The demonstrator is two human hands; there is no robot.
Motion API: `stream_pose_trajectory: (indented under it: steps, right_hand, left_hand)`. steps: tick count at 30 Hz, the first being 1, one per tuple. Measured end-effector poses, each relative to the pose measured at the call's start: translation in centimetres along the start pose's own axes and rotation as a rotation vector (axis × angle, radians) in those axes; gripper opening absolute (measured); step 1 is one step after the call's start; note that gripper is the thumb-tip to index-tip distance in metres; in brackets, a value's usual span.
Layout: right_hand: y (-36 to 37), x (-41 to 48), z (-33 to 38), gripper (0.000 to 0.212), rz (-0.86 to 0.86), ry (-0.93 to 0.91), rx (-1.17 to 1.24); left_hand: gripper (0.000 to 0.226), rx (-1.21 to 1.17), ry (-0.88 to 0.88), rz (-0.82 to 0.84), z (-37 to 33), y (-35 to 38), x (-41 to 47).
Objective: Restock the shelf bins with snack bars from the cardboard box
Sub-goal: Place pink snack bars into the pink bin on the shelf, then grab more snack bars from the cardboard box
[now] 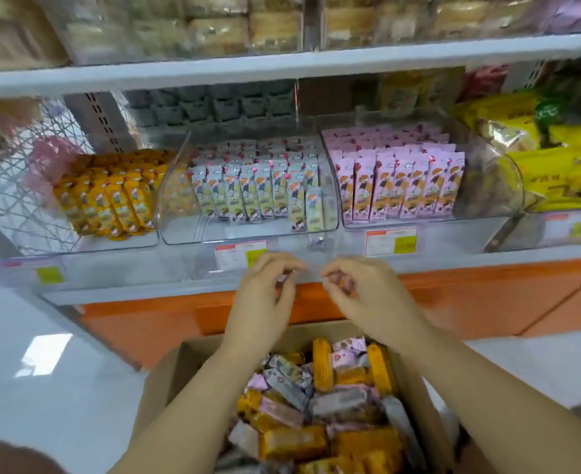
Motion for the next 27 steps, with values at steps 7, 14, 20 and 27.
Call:
stream_pose_trajectory:
  steps: [7,14,20,27]
  right_hand:
    - [9.2,-7.7,-7.1,0.039,0.450,0.477,-0.095]
    - [14.3,-10.8,-10.3,0.070,0.649,0.614,-0.112]
    - [15.5,-11.0,-7.5,0.030,0.836,0.519,-0.169]
    - [11.8,-14.8,-8.7,0.057,1.031,0.671,-0.305]
  left_hand:
    - [0.022,0.161,-0.431,0.312,11.5,0.7,-9.8]
    - [0.037,0.252,-0.634,0.713,17.0,1.8,-17.4]
    - [0.045,0.300,-0.597,0.878,17.6,2.1,-18.8]
    - [0.037,0.165,-0.444,1.044,12.0,6.3,-19.0]
Point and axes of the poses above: each hand's wrist, its own x-axis towards the middle knuckle, its own y-axis out of the palm, z = x × y, the point moved 8 cm from there along x, towards the middle knuckle, and after that the axes turned 11 degrees about x, right-handed, at the moved point
